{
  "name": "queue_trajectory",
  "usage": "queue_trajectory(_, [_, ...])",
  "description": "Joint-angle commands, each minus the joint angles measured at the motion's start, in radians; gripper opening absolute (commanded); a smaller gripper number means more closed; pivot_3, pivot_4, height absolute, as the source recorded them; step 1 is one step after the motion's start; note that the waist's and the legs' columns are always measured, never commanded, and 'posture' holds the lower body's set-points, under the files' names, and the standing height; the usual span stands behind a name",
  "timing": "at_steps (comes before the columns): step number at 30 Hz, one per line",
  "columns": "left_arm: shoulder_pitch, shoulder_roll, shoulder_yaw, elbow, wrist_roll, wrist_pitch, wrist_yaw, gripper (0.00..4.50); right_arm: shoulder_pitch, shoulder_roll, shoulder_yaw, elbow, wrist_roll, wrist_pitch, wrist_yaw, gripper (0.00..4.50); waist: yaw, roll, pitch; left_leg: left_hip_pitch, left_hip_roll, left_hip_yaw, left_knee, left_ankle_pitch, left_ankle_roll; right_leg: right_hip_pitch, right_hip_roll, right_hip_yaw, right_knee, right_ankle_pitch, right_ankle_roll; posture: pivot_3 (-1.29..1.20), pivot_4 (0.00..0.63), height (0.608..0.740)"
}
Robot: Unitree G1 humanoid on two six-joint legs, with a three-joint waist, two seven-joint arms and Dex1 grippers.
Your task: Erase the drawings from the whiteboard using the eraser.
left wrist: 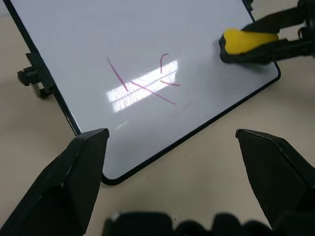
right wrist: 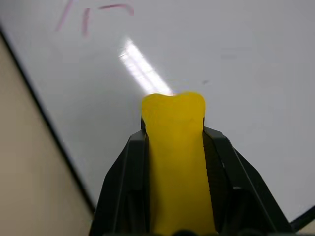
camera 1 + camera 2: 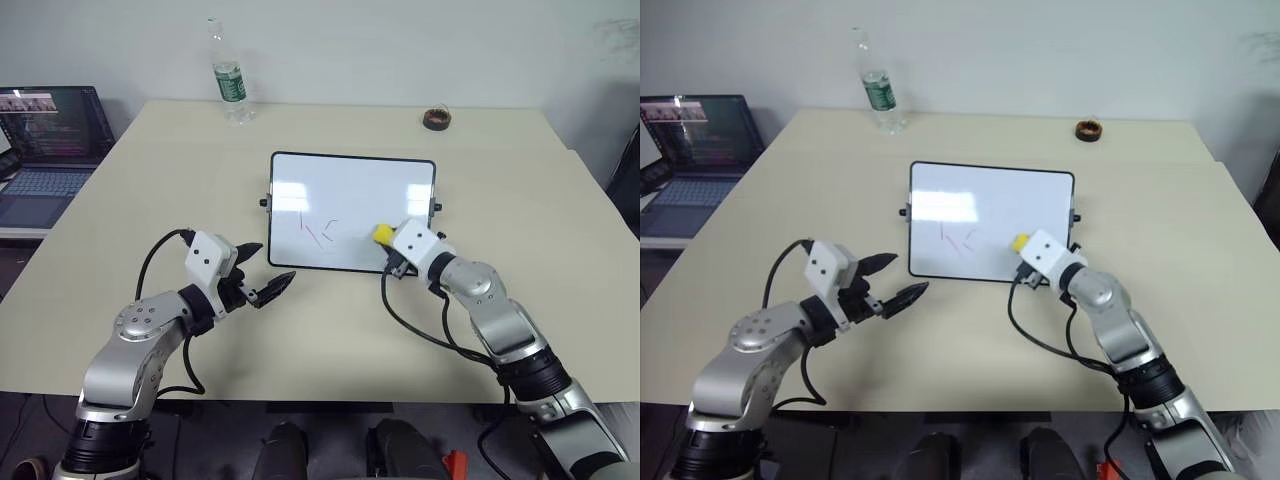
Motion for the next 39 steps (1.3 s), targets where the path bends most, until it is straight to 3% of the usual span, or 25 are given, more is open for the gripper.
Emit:
queue_trajectory(1, [0.002, 0.001, 0.002, -0.025, 0.007, -0.024, 0.000, 4.50, -0.017, 0.021, -0.029, 0.038, -0.035, 0.026, -0.059, 1.10, -0.001, 0.000, 0.000, 0.000, 0.000, 0.000, 0.000, 0.000, 0.000, 0.000, 0.000, 0.000, 0.000, 0.000, 0.000, 0.00, 0.150, 0.740])
queue_trajectory(8, [-0.005, -0.003, -0.012, -0.044, 0.004, -0.007, 0.014, 4.50, -0.090, 0.089, -0.104, 0.075, -0.023, -0.021, -0.170, 1.10, 0.002, 0.000, 0.000, -0.001, 0.000, 0.000, 0.000, 0.001, 0.000, -0.001, 0.001, 0.000, 0.000, 0.001, -0.001, 0.00, 0.150, 0.740])
queue_trajectory(18, [-0.007, 0.001, -0.016, -0.069, -0.006, 0.021, 0.035, 4.50, -0.053, 0.076, 0.005, 0.056, -0.005, 0.014, 0.004, 1.10, -0.002, 0.000, 0.000, -0.002, 0.000, 0.000, -0.001, 0.000, 0.000, -0.003, 0.001, 0.000, 0.000, 0.001, -0.001, 0.00, 0.150, 0.740])
queue_trajectory(25, [-0.004, 0.000, -0.010, -0.059, -0.005, 0.013, 0.035, 4.50, -0.066, 0.103, -0.071, 0.040, -0.015, -0.013, -0.085, 1.10, -0.003, 0.000, 0.000, -0.003, 0.000, 0.000, -0.001, 0.000, 0.000, -0.003, 0.001, 0.000, 0.000, 0.001, -0.001, 0.00, 0.150, 0.740])
queue_trajectory(32, [-0.046, -0.031, 0.038, -0.005, 0.052, -0.055, 0.131, 4.50, -0.007, 0.134, -0.213, -0.156, 0.197, 0.055, -0.005, 1.10, 0.004, 0.000, 0.001, -0.007, 0.001, -0.002, -0.001, 0.000, 0.000, -0.006, 0.000, -0.001, -0.001, 0.001, -0.001, 0.00, 0.150, 0.740])
queue_trajectory(39, [0.007, -0.012, 0.083, 0.022, 0.076, -0.111, 0.119, 4.50, 0.136, 0.071, -0.258, -0.410, 0.382, 0.137, 0.122, 1.10, 0.003, 0.000, 0.001, -0.009, 0.001, -0.002, -0.001, 0.000, 0.000, -0.007, -0.001, -0.001, -0.003, 0.000, 0.000, 0.00, 0.150, 0.740])
